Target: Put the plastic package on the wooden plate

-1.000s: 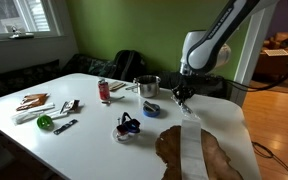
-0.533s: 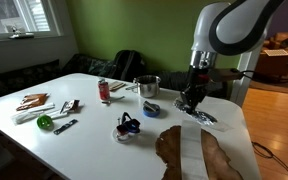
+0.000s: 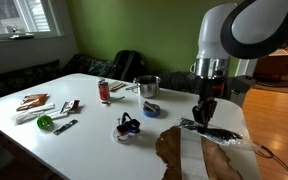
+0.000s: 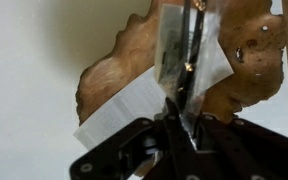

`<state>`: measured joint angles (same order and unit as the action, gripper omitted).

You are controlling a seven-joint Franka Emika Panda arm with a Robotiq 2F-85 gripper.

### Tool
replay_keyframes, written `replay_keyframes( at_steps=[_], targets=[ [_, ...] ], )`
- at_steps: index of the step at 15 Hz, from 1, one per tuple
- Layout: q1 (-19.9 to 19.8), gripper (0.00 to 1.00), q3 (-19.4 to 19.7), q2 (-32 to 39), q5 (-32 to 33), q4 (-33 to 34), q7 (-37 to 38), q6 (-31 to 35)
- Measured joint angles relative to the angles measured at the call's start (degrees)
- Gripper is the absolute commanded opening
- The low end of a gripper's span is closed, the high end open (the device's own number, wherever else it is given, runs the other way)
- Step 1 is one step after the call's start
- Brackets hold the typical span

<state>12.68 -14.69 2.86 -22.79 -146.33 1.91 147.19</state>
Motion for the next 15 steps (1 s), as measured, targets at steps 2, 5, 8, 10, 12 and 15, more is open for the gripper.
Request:
replay_keyframes(
  at_steps=[2, 5, 8, 10, 12, 15],
  targets=[
    [0.0, 0.6, 0.0, 0.3, -1.1, 0.0, -1.0, 0.0],
    [0.0, 0.83, 0.0, 0.3, -3.4, 0.0, -2.5, 0.0],
    [-0.4, 1.0, 0.2, -0.1, -6.7, 0.5, -4.2, -0.1],
    [-0.8, 1.0, 0.5, -0.8, -9.5, 1.0, -5.7, -0.1],
    [-1.3, 1.0, 1.2, -1.8, -12.1, 1.4, -6.9, 0.5],
    [-3.0, 1.0, 3.8, -3.1, -12.8, 1.7, -6.8, 6.4]
  ],
)
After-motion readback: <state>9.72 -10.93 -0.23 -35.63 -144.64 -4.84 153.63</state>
